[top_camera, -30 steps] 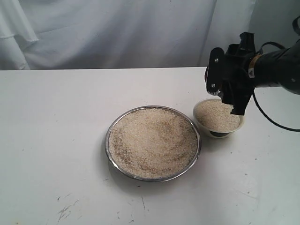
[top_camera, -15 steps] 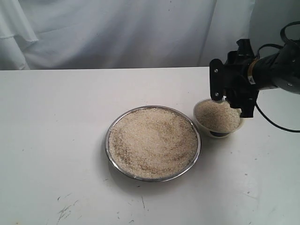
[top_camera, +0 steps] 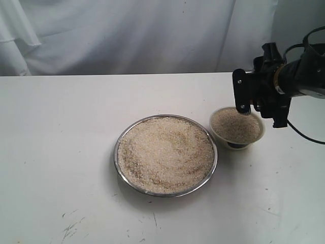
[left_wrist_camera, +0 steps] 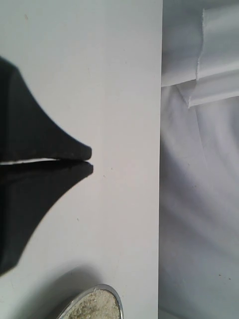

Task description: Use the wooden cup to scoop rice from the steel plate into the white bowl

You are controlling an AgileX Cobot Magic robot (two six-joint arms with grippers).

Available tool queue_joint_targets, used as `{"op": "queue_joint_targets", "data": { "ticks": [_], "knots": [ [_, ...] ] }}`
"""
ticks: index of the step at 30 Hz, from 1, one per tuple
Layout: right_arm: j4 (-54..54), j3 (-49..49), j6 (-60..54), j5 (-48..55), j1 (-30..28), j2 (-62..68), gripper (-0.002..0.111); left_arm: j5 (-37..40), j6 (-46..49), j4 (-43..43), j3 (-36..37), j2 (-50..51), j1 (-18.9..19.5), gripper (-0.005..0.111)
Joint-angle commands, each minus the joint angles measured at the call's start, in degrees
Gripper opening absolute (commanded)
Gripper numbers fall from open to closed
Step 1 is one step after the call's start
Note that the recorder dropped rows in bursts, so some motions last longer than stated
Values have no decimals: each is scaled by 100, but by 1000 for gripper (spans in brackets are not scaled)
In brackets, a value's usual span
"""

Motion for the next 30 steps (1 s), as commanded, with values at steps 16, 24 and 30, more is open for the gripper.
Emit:
{"op": "queue_joint_targets", "data": {
  "ticks": [16, 24, 30],
  "knots": [
    [-2192, -61, 1638, 505, 44, 241, 0, -36, -18, -4, 26, -29, -9, 0],
    [-2562, -61, 1638, 634, 246, 241, 0, -36, -18, -4, 26, -29, -9, 0],
    [-2606, -61, 1520, 815, 386, 241, 0, -36, -18, -4, 26, -29, -9, 0]
  ]
}}
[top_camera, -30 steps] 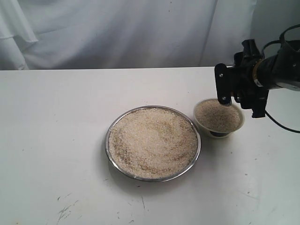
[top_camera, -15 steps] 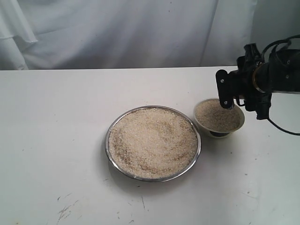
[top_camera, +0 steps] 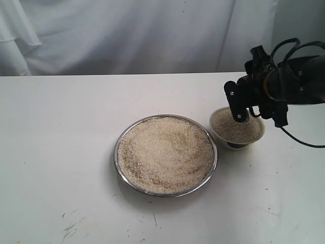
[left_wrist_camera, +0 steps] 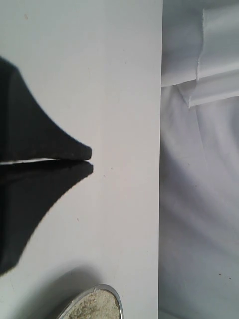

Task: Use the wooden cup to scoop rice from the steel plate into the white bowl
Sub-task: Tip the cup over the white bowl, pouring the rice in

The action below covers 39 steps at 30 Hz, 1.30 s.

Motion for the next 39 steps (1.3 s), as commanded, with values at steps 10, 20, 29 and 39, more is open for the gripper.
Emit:
{"op": "queue_joint_targets", "data": {
  "ticks": [10, 20, 29, 39],
  "knots": [
    [-172, -61, -660, 423, 113, -7, 0, -36, -18, -4, 26, -29, -9, 0],
    [-947, -61, -869, 814, 128, 126, 0, -36, -18, -4, 26, -29, -9, 0],
    [-1159, -61, -948, 885, 162, 234, 0, -36, -18, -4, 26, -29, -9, 0],
    [-1529, -61, -975, 1115, 297, 458, 0, -36, -18, -4, 26, -29, -9, 0]
  ]
}}
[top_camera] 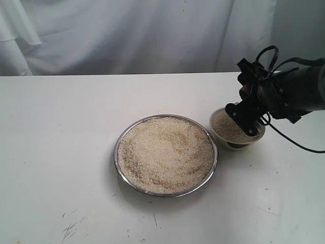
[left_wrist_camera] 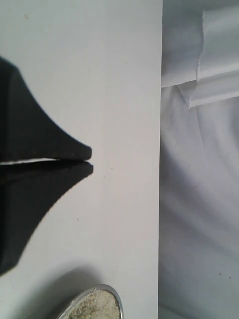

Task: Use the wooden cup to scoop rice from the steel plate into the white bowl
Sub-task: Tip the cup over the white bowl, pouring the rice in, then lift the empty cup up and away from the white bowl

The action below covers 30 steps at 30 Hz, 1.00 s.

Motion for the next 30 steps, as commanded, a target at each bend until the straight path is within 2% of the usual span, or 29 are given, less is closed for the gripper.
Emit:
{"op": "queue_joint_targets", "data": {
  "ticks": [1, 30],
  "knots": [
    [-233, -47, -43, 150, 35, 15, 0, -36, -18, -4, 26, -29, -9, 0],
    [-233, -47, -108, 585, 474, 15, 0, -36, -18, -4, 26, -29, -9, 0]
  ]
}}
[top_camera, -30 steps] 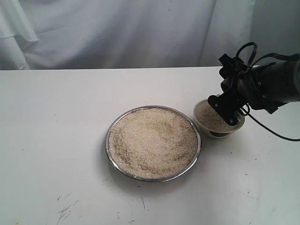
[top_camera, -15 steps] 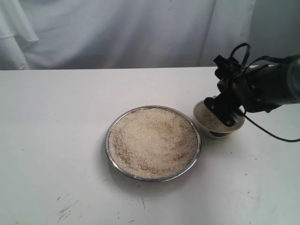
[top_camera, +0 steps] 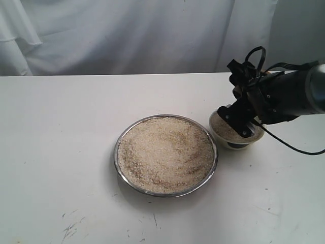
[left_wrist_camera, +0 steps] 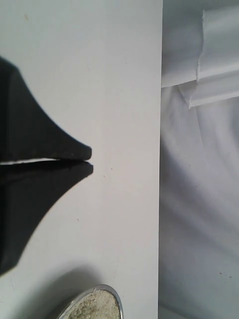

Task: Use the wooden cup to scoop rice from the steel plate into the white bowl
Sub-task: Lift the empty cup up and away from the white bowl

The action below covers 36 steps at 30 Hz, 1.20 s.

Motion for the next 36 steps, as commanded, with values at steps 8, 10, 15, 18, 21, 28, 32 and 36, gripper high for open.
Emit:
{"op": "queue_joint_targets", "data": {
  "ticks": [8, 10, 15, 18, 21, 28, 32, 36],
  "knots": [
    [-66, -47, -166, 385, 138, -18, 0, -36, -18, -4, 26, -29, -9, 0],
    [-66, -47, -166, 426, 138, -18, 0, -36, -18, -4, 26, -29, -9, 0],
    [-66, -47, -188, 426, 138, -18, 0, -36, -18, -4, 26, -29, -9, 0],
    [-66, -47, -187, 449, 138, -18, 0, -36, -18, -4, 26, -29, -9, 0],
    [-66, -47, 52, 504, 138, -18, 0, -36, -18, -4, 26, -29, -9, 0],
    [-63, -47, 1025, 510, 138, -319, 0, -36, -18, -4, 26, -29, -9, 0],
    [364, -47, 2652, -83, 92, -836, 0, -36, -18, -4, 26, -29, -9, 0],
    [1353, -47, 3218, -663, 16, -1372, 0, -36, -18, -4, 26, -29, -9, 0]
  ]
}}
